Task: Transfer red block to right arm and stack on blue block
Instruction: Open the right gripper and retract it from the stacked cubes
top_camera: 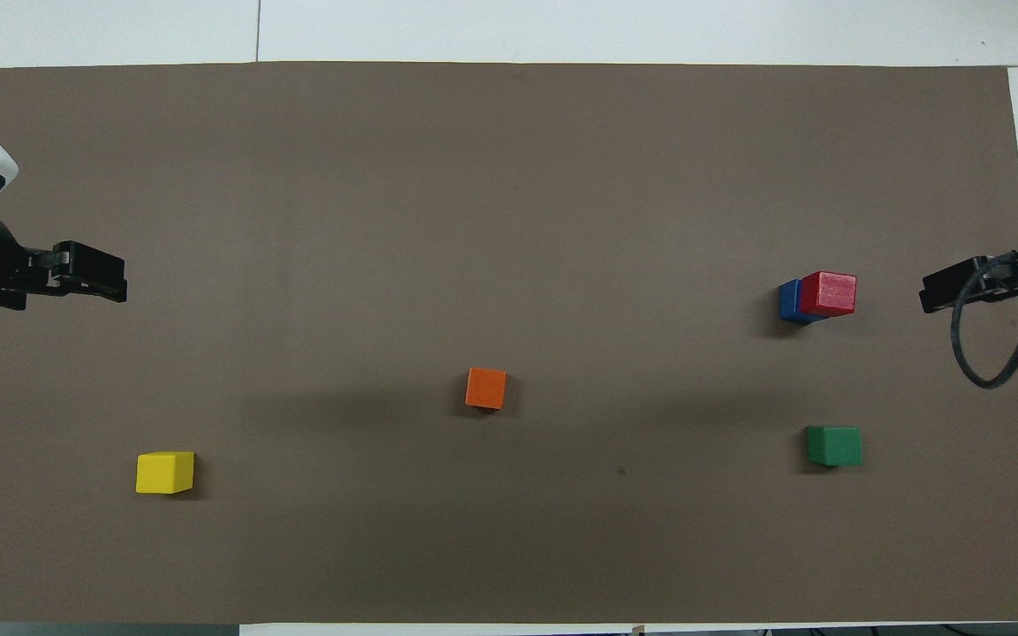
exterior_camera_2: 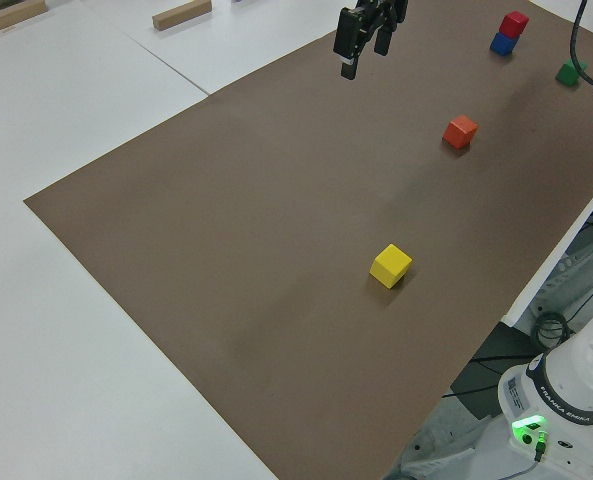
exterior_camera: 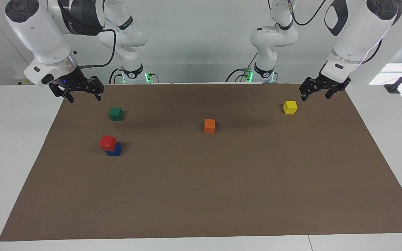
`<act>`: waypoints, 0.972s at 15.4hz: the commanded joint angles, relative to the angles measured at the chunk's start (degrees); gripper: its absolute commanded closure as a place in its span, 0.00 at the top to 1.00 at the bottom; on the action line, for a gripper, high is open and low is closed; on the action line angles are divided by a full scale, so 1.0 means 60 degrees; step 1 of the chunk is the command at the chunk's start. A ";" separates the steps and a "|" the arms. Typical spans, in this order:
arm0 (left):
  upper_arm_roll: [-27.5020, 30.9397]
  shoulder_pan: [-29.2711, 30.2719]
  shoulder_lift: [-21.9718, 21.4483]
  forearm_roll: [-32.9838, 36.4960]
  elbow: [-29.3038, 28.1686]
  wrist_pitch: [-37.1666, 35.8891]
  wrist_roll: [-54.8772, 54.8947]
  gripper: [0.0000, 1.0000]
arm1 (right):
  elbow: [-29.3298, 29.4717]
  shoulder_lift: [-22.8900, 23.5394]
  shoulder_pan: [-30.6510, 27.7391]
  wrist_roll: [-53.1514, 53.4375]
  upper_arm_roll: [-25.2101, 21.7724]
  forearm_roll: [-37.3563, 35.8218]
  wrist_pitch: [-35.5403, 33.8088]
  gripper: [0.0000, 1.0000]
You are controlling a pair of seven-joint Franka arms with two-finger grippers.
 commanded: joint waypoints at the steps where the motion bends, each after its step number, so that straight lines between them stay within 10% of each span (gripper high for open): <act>1: 0.0061 -0.0132 -0.0093 0.0139 0.0037 0.0079 0.0118 1.00 | 0.0097 -0.0269 -0.0217 -0.0273 0.0036 0.0099 -0.0224 1.00; 15: -0.0101 -0.0103 -0.0386 0.0139 -0.0037 0.0093 0.0133 1.00 | 0.0112 -0.0373 -0.0188 -0.0214 -0.0286 0.0187 -0.0400 1.00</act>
